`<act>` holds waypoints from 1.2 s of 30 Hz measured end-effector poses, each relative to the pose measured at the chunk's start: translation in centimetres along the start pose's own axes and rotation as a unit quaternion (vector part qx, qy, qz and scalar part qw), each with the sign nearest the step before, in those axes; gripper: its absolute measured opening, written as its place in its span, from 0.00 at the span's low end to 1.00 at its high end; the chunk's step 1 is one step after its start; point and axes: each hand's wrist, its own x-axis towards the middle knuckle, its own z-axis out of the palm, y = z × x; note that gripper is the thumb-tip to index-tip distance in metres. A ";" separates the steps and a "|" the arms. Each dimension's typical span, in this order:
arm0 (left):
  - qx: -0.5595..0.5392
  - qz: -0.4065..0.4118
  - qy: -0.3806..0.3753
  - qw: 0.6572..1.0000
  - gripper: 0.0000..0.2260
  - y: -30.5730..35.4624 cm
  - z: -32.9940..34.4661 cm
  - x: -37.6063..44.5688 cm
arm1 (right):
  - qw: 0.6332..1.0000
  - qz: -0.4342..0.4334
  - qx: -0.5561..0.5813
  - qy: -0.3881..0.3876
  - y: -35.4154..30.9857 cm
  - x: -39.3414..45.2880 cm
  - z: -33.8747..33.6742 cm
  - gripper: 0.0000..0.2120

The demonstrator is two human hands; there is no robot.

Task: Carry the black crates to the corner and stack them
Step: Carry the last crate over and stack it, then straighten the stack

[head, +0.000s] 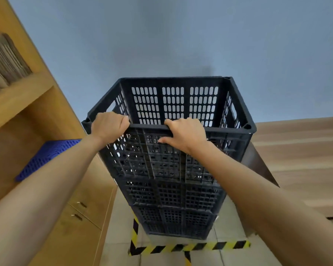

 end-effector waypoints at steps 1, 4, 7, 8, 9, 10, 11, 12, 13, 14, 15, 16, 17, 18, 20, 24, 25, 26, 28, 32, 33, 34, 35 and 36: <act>-0.002 -0.003 0.007 1.000 0.24 -0.6 0.0 -0.1 | 1.000 0.001 0.003 0.004 -0.7 0.3 0.2 0.24; -0.016 -0.012 0.019 1.000 0.26 -1.9 0.4 -0.2 | 1.000 0.002 -0.009 0.020 -1.9 1.0 0.7 0.22; -0.019 -0.028 0.030 0.999 0.24 -1.7 0.5 0.0 | 1.000 -0.007 -0.012 0.023 -1.7 1.7 1.0 0.21; -0.023 -0.035 0.035 0.999 0.23 -1.5 0.5 0.1 | 1.000 -0.010 -0.010 0.022 -1.5 1.9 1.0 0.21; -0.027 -0.040 0.039 0.998 0.23 -1.4 0.5 0.3 | 1.000 -0.015 -0.010 0.022 -1.3 2.2 1.0 0.21; -0.030 -0.046 0.041 0.998 0.22 -1.2 0.6 0.4 | 1.000 -0.019 -0.009 0.024 -0.9 2.3 1.1 0.22; -0.030 -0.050 0.043 0.997 0.22 -1.0 0.7 0.5 | 0.999 -0.023 -0.009 0.025 -0.6 2.4 1.1 0.22; -0.030 -0.056 0.044 0.997 0.23 -0.8 0.8 0.6 | 0.999 -0.026 -0.011 0.024 -0.1 2.5 1.1 0.22; -0.030 -0.060 0.046 0.997 0.23 -0.4 0.9 0.7 | 0.999 -0.029 -0.012 0.019 0.5 2.5 1.1 0.22; -0.030 -0.064 0.043 0.997 0.24 0.1 0.9 0.8 | 0.999 -0.033 -0.011 0.014 1.2 2.5 1.2 0.22; -0.029 -0.067 0.041 0.997 0.24 0.7 1.0 1.0 | 0.999 -0.038 -0.013 0.012 2.0 2.4 1.2 0.23; -0.025 -0.070 0.039 0.996 0.24 1.5 1.0 1.2 | 0.999 -0.043 -0.016 0.012 2.9 2.4 1.2 0.24; -0.024 -0.072 0.038 0.996 0.23 2.4 1.0 1.3 | 0.999 -0.049 -0.021 0.012 3.8 2.3 1.2 0.25; -0.025 -0.073 0.035 0.996 0.23 3.3 0.8 1.5 | 0.998 -0.054 -0.025 0.008 4.8 2.4 1.1 0.25; -0.008 -0.060 0.027 0.998 0.22 5.2 0.6 1.9 | 0.998 -0.064 -0.027 -0.005 6.9 2.5 1.2 0.24; 0.063 -0.016 -0.055 0.996 0.09 8.4 0.1 3.0 | 0.996 -0.080 -0.025 -0.012 10.4 3.1 1.5 0.26; 0.066 -0.019 -0.064 0.996 0.10 9.1 0.0 3.4 | 0.996 -0.081 -0.025 -0.008 11.3 3.3 1.7 0.26; 0.073 -0.019 -0.069 0.995 0.11 9.7 0.0 3.7 | 0.996 -0.082 -0.029 -0.003 12.1 3.5 1.9 0.26; 0.078 -0.015 -0.069 0.994 0.12 10.8 0.3 4.5 | 0.996 -0.085 -0.039 0.007 13.7 3.9 2.1 0.28; 0.070 -0.029 -0.046 0.996 0.16 11.8 1.1 5.8 | 0.995 -0.081 -0.050 0.019 15.4 4.7 2.9 0.30; 0.070 -0.030 -0.038 0.996 0.18 11.6 1.3 6.0 | 0.995 -0.081 -0.046 0.019 15.5 4.9 3.1 0.30; 0.068 -0.029 -0.028 0.997 0.19 11.4 1.5 6.2 | 0.996 -0.079 -0.045 0.020 15.6 5.0 3.2 0.30; 0.072 -0.019 -0.028 0.997 0.18 11.2 1.6 6.4 | 0.996 -0.077 -0.045 0.024 15.7 5.1 3.4 0.30; 0.079 -0.004 -0.036 0.996 0.16 11.0 1.9 6.5 | 0.996 -0.077 -0.046 0.028 15.7 5.2 3.5 0.31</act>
